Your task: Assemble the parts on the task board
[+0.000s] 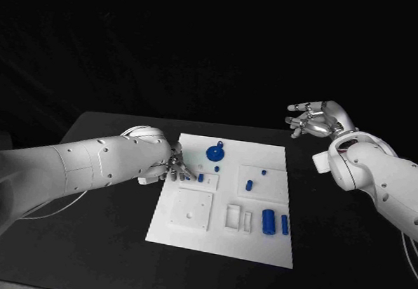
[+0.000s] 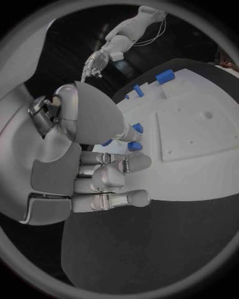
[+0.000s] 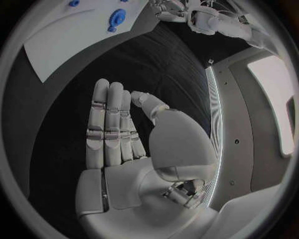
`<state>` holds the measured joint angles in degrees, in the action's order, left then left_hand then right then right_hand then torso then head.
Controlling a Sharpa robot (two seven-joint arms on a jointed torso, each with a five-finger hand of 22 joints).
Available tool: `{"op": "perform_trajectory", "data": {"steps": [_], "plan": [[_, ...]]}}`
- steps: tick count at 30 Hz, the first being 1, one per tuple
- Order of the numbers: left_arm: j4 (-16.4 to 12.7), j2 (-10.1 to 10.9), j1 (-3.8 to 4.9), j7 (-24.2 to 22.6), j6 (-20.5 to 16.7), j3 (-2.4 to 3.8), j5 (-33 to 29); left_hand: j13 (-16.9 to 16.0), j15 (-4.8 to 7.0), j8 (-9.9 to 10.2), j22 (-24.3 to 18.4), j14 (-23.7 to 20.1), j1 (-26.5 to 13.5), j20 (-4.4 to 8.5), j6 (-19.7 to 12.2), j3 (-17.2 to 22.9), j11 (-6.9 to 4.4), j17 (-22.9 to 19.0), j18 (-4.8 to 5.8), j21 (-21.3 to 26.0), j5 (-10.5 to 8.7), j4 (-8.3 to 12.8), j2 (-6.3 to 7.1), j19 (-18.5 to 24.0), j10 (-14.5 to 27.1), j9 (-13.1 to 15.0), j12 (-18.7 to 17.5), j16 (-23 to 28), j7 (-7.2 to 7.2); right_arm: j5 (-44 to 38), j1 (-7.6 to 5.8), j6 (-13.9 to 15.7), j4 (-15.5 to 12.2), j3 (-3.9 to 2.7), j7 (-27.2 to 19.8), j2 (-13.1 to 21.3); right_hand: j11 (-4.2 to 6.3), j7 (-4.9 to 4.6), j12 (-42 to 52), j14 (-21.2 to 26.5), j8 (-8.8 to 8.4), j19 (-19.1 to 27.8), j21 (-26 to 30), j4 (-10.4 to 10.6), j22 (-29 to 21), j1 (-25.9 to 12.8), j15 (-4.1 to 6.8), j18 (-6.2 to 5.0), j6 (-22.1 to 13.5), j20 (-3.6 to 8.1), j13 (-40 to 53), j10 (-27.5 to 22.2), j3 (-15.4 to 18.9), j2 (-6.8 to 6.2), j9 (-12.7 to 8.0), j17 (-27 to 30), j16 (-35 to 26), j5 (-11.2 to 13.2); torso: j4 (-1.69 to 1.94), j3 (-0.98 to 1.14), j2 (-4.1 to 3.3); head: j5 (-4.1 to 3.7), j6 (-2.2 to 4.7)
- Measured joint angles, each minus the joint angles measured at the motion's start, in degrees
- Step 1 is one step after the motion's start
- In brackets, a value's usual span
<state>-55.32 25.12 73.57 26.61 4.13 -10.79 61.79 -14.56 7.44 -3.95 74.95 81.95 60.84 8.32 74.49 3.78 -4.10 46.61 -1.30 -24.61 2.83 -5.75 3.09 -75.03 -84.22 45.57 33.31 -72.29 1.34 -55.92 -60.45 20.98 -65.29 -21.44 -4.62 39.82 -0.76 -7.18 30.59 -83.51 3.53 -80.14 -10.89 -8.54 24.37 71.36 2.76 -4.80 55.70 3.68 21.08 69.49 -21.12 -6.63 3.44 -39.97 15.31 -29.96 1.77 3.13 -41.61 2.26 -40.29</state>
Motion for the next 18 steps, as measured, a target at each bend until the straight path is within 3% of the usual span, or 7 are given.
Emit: {"op": "perform_trajectory", "data": {"steps": [4,11,18], "plan": [[0.0,0.02,-0.01,0.0,-0.18,0.0,-0.18,-0.2,0.0,0.0,0.0,0.0,-0.01,0.0,0.0,-0.35,0.0,-0.04,0.0,0.0,0.0,-0.55,0.01,0.0,0.0,0.0,-0.03,0.0,0.0,0.0,0.01,-0.01,0.03,0.0,0.0,-0.02,0.0,0.0,0.0,0.0,0.0,0.0,0.0,0.0,0.0,0.0,0.0,0.0,0.0,0.0,0.0,0.01,0.0,0.0,0.0,0.0,0.0,0.0,-0.01,0.0,-0.01,0.0,0.03],[0.0,0.07,-0.01,-0.12,-0.41,0.0,-0.58,-0.35,0.0,0.0,-0.01,0.0,0.17,0.0,0.0,1.21,0.0,-0.17,0.0,0.23,0.0,-3.35,3.53,0.0,0.0,-0.01,-0.22,0.0,0.0,0.0,0.06,-0.02,0.05,0.0,0.01,-0.02,-0.07,0.01,0.0,0.0,0.0,0.0,0.0,0.0,-0.05,0.0,0.0,0.0,-0.01,0.0,0.0,0.09,0.0,0.0,0.0,0.0,0.0,0.0,-0.03,0.03,-0.01,-0.09,0.04],[0.0,0.09,-0.01,-0.18,-0.56,0.01,-1.0,-0.43,0.0,0.0,-0.01,0.0,0.85,-0.01,0.0,1.24,0.0,-0.26,0.0,0.34,0.0,-5.08,4.35,0.0,0.0,-0.01,-0.55,0.0,0.0,0.0,0.08,-0.03,0.05,0.0,0.02,0.0,0.14,0.02,0.0,0.0,0.0,0.0,0.0,0.0,-0.05,0.0,0.0,0.0,-0.19,0.0,0.0,-0.11,0.0,0.0,0.0,0.0,0.0,0.0,0.0,0.03,0.0,-0.13,0.04]]}}
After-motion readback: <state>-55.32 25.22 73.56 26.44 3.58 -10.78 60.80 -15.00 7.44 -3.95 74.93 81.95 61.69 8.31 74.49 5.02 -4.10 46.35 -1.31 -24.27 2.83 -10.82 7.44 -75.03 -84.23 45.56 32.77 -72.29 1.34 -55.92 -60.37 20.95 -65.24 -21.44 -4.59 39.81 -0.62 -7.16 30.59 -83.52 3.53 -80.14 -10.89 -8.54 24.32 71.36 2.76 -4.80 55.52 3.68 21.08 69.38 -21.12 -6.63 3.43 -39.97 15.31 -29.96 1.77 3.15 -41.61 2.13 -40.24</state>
